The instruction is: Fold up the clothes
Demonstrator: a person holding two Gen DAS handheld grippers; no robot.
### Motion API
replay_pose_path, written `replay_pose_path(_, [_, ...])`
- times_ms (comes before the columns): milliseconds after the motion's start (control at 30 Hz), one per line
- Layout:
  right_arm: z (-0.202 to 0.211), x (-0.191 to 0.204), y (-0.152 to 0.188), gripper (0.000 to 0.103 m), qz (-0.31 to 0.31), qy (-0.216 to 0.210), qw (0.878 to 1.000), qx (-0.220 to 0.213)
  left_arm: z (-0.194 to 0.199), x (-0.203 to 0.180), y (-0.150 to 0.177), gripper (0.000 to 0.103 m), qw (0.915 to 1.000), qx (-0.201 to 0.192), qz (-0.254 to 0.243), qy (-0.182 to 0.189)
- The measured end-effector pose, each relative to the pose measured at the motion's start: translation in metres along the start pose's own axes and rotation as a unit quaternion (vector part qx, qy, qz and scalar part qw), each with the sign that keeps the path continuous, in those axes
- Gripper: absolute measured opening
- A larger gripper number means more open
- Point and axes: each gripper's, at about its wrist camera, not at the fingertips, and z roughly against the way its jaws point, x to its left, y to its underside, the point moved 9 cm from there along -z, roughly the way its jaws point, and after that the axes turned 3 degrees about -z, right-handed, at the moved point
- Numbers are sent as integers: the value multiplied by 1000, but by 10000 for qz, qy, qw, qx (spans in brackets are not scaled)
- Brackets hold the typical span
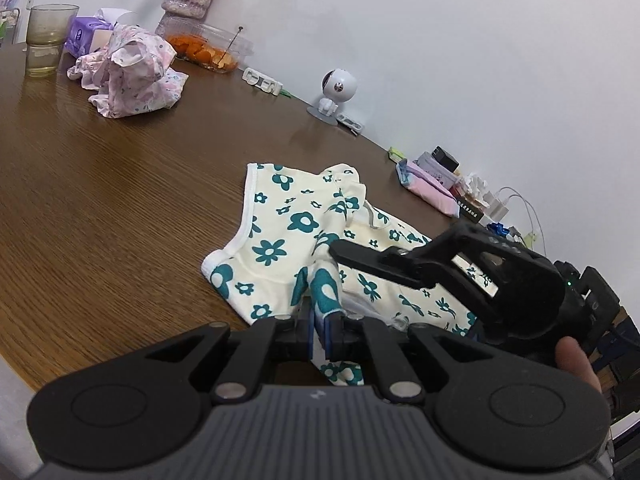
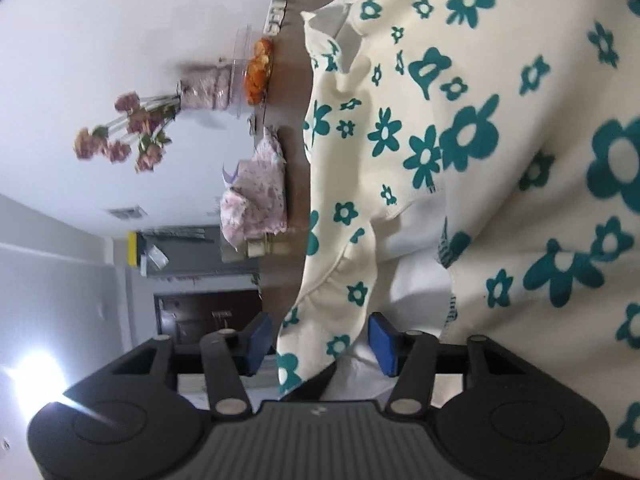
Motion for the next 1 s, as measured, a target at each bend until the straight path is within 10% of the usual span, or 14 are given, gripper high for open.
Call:
replay_pose_path(200, [8, 2, -2, 6, 322, 181, 9992, -163, -1, 0, 7, 5, 9987, 79, -376, -337])
replay_pose_path(333, [20, 12, -2, 3, 1208, 825, 9887, -333, -3, -23, 21, 5, 9864, 129, -1439, -780])
replay_pose_path(667, [32, 22, 10, 0, 3587, 2726, 8918, -420, 2, -45, 52, 23, 9149, -31, -3537, -1944])
replay_pose_path(867, [42, 37, 17, 24, 3612, 2200, 9056, -322, 31, -45, 22, 40, 9656, -12, -2500, -715])
replay_pose_path(1000, [28, 30, 6, 35, 3420, 2048, 9163, -374, 24, -23, -17, 40, 9763, -246, -2003, -780])
